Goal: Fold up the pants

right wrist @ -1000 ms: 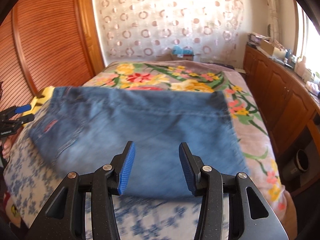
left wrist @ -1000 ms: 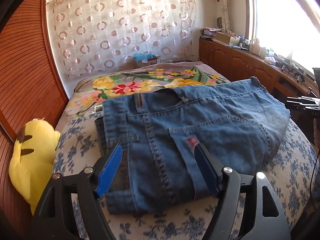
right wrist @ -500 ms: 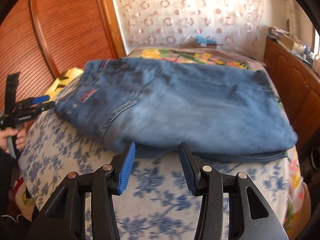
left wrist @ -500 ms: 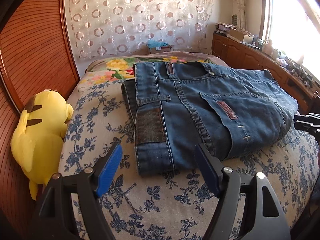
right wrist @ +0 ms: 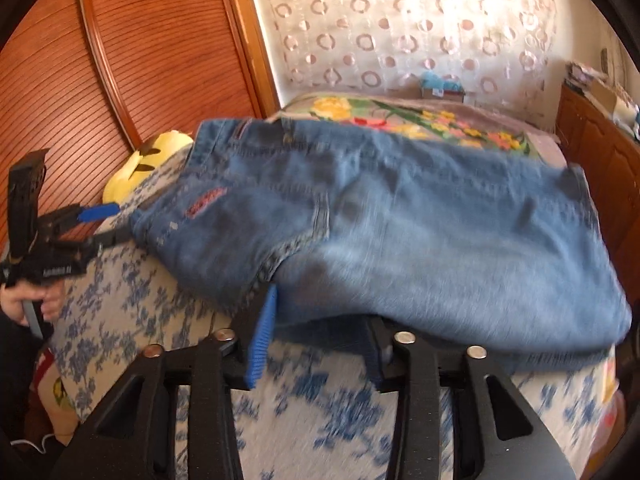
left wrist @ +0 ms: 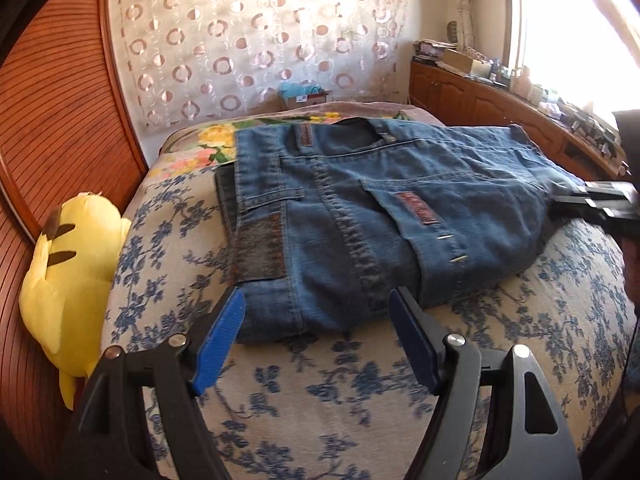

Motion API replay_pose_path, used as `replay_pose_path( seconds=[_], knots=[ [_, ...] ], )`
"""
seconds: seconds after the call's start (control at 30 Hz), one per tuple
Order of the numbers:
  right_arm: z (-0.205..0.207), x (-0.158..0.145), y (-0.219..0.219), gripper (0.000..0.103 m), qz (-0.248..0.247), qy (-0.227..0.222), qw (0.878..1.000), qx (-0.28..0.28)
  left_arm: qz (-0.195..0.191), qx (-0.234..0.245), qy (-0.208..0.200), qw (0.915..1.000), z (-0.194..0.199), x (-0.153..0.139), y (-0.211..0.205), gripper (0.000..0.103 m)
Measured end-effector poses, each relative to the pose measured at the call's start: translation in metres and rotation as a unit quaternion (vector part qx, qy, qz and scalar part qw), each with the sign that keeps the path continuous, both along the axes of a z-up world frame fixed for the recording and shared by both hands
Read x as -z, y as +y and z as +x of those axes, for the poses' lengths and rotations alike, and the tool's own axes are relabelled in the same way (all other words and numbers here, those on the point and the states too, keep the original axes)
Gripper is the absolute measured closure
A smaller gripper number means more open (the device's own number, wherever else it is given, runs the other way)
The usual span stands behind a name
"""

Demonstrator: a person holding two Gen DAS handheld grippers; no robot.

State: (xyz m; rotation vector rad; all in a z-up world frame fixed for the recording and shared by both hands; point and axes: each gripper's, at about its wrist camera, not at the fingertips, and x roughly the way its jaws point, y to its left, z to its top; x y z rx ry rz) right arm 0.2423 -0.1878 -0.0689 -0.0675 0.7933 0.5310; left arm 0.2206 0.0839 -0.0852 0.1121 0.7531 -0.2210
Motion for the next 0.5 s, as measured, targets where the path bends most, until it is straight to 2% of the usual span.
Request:
replay_pose_path(
  seconds=[0.1,0.33,0.47,0.5],
  knots=[
    [0.016,-0.002,0.002,0.098,-0.007,0.000,1.000,-0.008,0.003,0.004,-0.001,1.0000,0.002,-0.002,-0.009,0.028],
    [0.044,-0.026,-0.004,0.100,0.021,-0.011,1.000,-0.004,0.016,0.003,0.003,0.9999,0.009,0.002,-0.017,0.028],
    [0.051,-0.024,-0.002,0.099,0.006,-0.006,1.000,-0.004,0.019,-0.002,0.013,0.9997,0.019,0.009,-0.015,0.028],
    [0.050,-0.021,-0.001,0.095,0.002,-0.001,1.000,-0.009,0.019,-0.003,0.015,0.9997,0.021,0.010,-0.015,0.028]
  ],
)
